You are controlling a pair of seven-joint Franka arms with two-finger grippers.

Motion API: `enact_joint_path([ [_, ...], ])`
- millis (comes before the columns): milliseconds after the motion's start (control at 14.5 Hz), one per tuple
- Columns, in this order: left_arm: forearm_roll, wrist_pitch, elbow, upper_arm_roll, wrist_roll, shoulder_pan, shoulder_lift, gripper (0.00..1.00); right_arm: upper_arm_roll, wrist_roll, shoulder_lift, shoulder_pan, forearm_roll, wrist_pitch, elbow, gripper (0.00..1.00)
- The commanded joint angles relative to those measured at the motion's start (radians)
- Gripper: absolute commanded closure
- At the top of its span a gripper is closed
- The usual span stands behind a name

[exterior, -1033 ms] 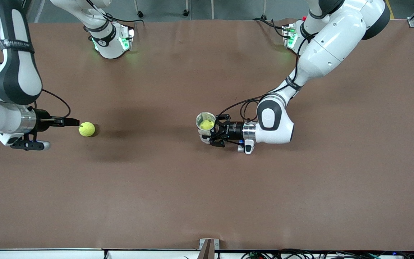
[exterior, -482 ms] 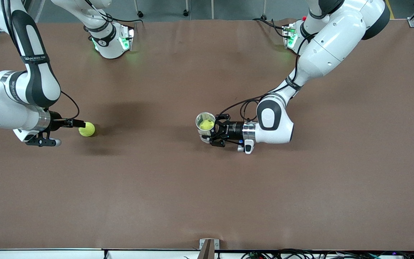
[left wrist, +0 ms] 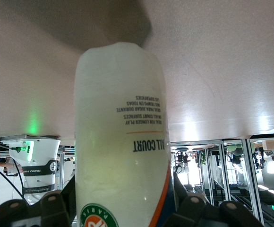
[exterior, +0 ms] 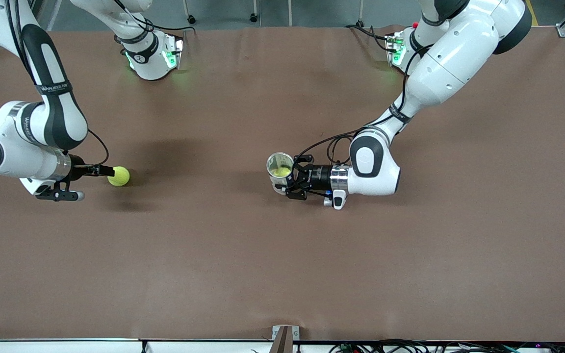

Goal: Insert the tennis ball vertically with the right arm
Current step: 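Grasp the second tennis ball with the right gripper and lift it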

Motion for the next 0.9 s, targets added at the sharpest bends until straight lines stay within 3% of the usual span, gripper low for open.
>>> enact_joint_path([
  [0,-0.015,0.002,0.001,0.003,-0.02,-0.008,-0.008,0.25,0.013,-0.003,0.015,-0.012,-0.02,0.07,-0.051,0.0],
  [551,-0.015,0.004,0.001,0.003,-0.023,-0.008,-0.006,0.25,0.014,-0.003,0.099,-0.007,-0.02,0.145,-0.054,0.0],
  [826,-0.013,0.004,0.001,0.005,-0.023,-0.008,-0.005,0.25,0.016,-0.003,0.116,-0.008,-0.018,0.16,-0.054,0.1],
])
